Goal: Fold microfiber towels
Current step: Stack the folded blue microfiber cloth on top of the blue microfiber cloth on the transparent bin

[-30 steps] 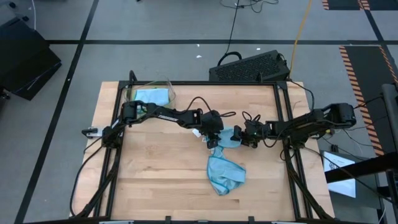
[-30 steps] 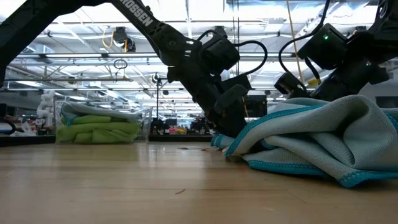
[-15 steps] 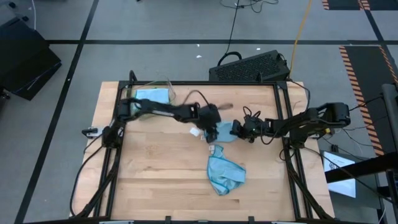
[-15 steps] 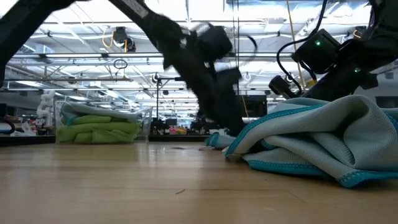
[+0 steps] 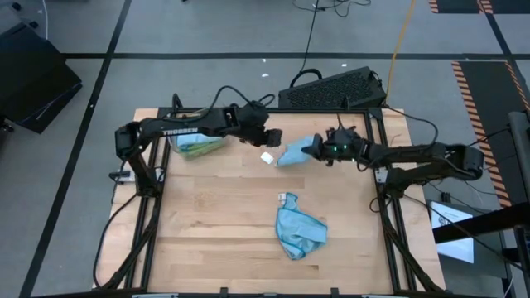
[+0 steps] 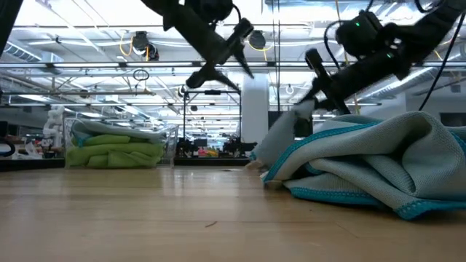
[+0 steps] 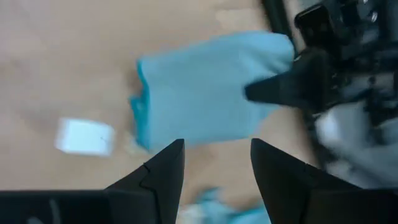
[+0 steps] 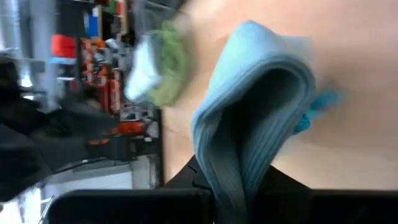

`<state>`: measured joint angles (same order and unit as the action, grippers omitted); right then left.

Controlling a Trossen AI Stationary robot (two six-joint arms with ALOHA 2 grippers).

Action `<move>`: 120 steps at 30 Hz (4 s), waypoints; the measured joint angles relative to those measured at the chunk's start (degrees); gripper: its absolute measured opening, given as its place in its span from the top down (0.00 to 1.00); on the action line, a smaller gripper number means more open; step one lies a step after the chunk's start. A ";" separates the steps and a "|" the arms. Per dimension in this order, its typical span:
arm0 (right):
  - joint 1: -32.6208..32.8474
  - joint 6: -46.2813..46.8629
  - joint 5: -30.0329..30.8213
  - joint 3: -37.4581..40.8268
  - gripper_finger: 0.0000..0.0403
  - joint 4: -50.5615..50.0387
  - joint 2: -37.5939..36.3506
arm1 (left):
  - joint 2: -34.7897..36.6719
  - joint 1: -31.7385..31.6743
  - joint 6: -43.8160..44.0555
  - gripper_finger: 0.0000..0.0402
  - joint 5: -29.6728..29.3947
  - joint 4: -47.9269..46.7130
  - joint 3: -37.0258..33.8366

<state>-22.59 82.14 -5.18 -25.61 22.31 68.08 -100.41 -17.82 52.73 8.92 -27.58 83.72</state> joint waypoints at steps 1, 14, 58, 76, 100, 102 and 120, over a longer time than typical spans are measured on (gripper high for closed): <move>-0.85 -1.03 -0.80 -1.63 0.96 -1.07 -0.17 | -0.01 0.04 4.67 0.54 1.05 1.20 0.00; -13.97 -7.70 -6.04 -17.41 0.96 -6.33 -0.36 | -1.59 4.67 34.08 0.39 -12.41 21.65 0.11; -20.46 -10.69 -13.39 -22.66 0.96 -3.74 -0.49 | -13.54 -1.25 74.35 0.28 -30.43 54.25 0.13; -20.46 -7.65 -17.07 -22.66 0.90 -4.96 -0.38 | -13.54 -2.14 58.01 0.97 -36.47 57.81 0.13; -33.58 -6.48 -41.43 -22.66 0.29 -6.52 -0.44 | 6.70 -2.69 43.77 0.97 -66.99 8.74 0.13; -34.00 -6.98 -41.71 -22.66 0.29 -6.70 -0.44 | 7.69 -2.48 50.70 0.97 -69.53 0.13 0.15; -37.82 -9.35 -44.54 -22.64 0.29 -7.44 -0.44 | 10.46 -8.33 70.96 0.97 -71.77 -20.23 -5.84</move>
<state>-60.40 72.79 -49.72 -48.25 14.87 67.64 -89.96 -26.15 123.69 -62.85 -47.81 77.88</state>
